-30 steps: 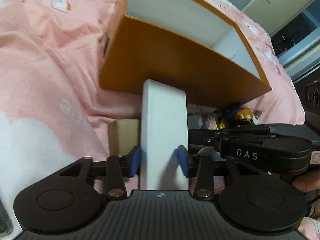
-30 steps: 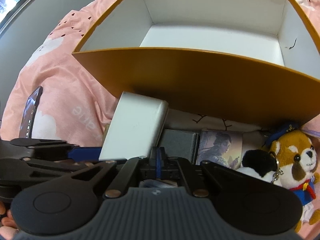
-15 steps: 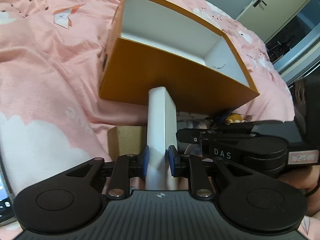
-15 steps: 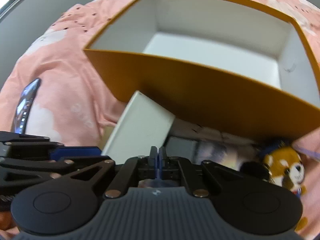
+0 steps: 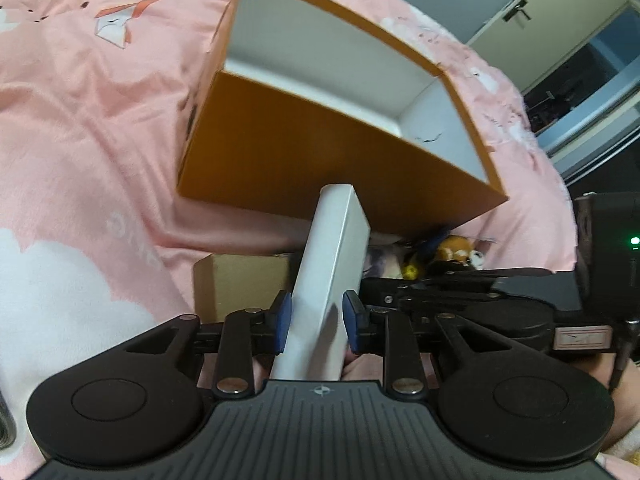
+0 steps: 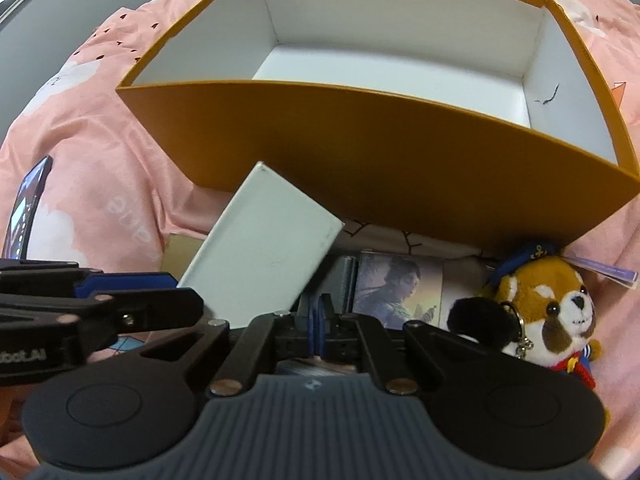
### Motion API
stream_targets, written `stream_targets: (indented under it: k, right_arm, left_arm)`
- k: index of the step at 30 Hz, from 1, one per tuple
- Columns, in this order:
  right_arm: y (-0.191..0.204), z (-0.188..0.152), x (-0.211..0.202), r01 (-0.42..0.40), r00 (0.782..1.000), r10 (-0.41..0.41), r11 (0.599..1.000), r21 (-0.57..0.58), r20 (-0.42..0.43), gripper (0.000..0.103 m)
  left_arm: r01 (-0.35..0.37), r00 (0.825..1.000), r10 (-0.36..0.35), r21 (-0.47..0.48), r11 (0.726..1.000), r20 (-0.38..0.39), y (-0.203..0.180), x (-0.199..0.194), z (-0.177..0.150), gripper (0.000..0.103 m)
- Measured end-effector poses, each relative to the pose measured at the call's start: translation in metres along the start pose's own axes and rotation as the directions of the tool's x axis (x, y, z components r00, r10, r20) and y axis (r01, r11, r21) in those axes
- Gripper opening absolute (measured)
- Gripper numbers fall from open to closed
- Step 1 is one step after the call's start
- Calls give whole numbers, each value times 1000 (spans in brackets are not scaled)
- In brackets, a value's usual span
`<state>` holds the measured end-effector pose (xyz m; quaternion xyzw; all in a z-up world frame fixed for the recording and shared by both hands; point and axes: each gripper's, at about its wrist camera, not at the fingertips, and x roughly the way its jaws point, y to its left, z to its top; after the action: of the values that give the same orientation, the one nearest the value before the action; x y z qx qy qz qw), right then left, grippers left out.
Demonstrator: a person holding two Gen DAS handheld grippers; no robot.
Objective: Organize objects
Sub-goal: 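Lift the white case with the left tool while the right tool reaches toward the gold cube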
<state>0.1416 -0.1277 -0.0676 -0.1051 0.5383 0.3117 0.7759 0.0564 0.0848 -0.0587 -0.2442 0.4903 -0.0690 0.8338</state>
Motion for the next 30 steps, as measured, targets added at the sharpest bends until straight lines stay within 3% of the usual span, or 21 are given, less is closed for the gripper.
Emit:
stream_targets:
  k: [4,6,10,12,14,19,30]
  right_arm:
    - [-5,-4,-8,-15,1000,15,1000,19,1,4]
    - [-9,-6,-14,-16,1000,15,999,45,12,4]
    - [-10,-9,-26,-19,999,17,998,66,38,5]
    - [-9,-10,-29,-18,999,16,998,64,42,6]
    - [-8,-11,-30,-23,999,21,998,62,45,6]
    - [-11,-8,-26,-60,997,54,994,87,64,6]
    - [-11,0,-14,-122,989,111,985,119,94,5]
  left_arm:
    - [118,992,-118,-1,993,-55,-5,4,0,24]
    - [67,996,-65,36,997,-54,-12,7,-3,24]
    - [41,998,-38,53,998,-55,-15,9,-3,25]
    - [10,999,-6,91,996,-41,-22,8,-4,30]
    - [-26,999,31,147,989,-32,-31,9,-5,41]
    - [-102,994,106,266,959,-1,-47,13,-7,46]
    - [-151,988,154,303,941,12,-48,26,-4,45]
